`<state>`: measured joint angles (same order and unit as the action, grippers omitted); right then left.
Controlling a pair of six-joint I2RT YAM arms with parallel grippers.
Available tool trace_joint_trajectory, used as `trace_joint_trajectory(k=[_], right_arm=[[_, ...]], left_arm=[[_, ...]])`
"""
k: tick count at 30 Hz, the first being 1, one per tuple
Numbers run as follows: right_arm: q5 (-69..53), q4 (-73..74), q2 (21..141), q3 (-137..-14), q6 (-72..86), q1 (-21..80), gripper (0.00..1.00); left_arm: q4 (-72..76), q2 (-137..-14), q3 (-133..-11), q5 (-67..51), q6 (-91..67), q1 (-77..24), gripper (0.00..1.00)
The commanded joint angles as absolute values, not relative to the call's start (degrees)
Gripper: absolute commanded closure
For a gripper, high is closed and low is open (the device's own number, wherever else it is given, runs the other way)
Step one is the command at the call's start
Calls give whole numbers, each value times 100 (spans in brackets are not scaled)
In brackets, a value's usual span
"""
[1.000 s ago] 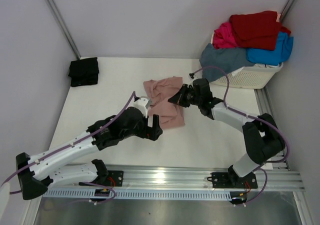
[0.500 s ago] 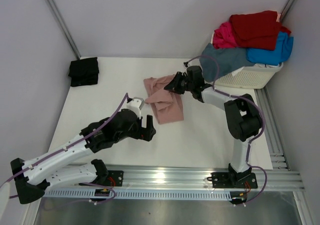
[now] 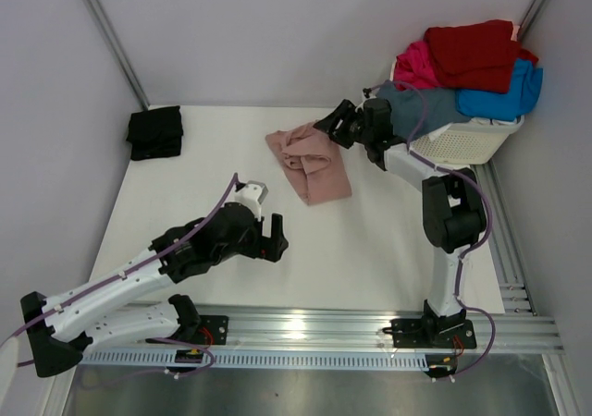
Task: Fold and stack the t-shirts
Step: Fold the folded rectangular tshirt in 1/3 of the way
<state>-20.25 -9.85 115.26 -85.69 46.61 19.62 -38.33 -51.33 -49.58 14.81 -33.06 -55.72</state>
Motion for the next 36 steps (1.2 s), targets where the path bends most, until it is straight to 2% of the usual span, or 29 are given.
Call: trace_joint_trajectory(k=[1, 2, 3, 4, 7, 10, 13, 14, 18, 24, 30, 33, 36], right_arm=[[-1986, -1652, 11733, -8762, 5413, 1749, 35], [-1969, -1635, 11794, -8832, 5518, 1723, 31], [-1960, -1548, 11978, -9129, 5624, 1670, 20], [-1951, -1086, 12119, -9375, 5877, 1644, 18], [-2162, -774, 12602, -10271, 6151, 1600, 15], [-2258, -1184, 12761, -10677, 6520, 1617, 13], [-2408, -907, 13226, -11712, 7040, 1617, 12], [-2443, -749, 13610, -12473, 7153, 1617, 11], [-2812, -877, 14474, -13569, 7865, 1608, 9], [-2496, -538, 14660, -13754, 7508, 1670, 0], [-2259, 596, 14283, -13668, 5998, 1793, 1], [-1759, 1053, 13564, -13098, 4530, 2178, 1], [-750, 1362, 12458, -11836, 3046, 2538, 0]], left_arm=[[-3683, -5098, -4896, 1476, -3366, -5528, 1], [-3683, -5098, -4878, 1477, -3366, -5528, 1], [-3674, -5063, -4878, 1468, -3375, -5528, 1], [-3656, -5045, -4843, 1459, -3384, -5528, 1], [-3604, -5045, -4808, 1433, -3392, -5537, 1], [-3595, -5062, -4843, 1424, -3393, -5537, 1], [-3595, -5062, -4816, 1433, -3401, -5528, 1], [-3586, -5062, -4808, 1433, -3401, -5537, 1], [-3604, -5036, -4755, 1433, -3436, -5528, 1], [-3656, -4948, -4685, 1476, -3463, -5520, 1], [-3648, -4992, -4667, 1468, -3472, -5520, 1], [-3621, -5001, -4685, 1468, -3428, -5520, 1], [-3586, -5054, -4693, 1477, -3401, -5528, 1]])
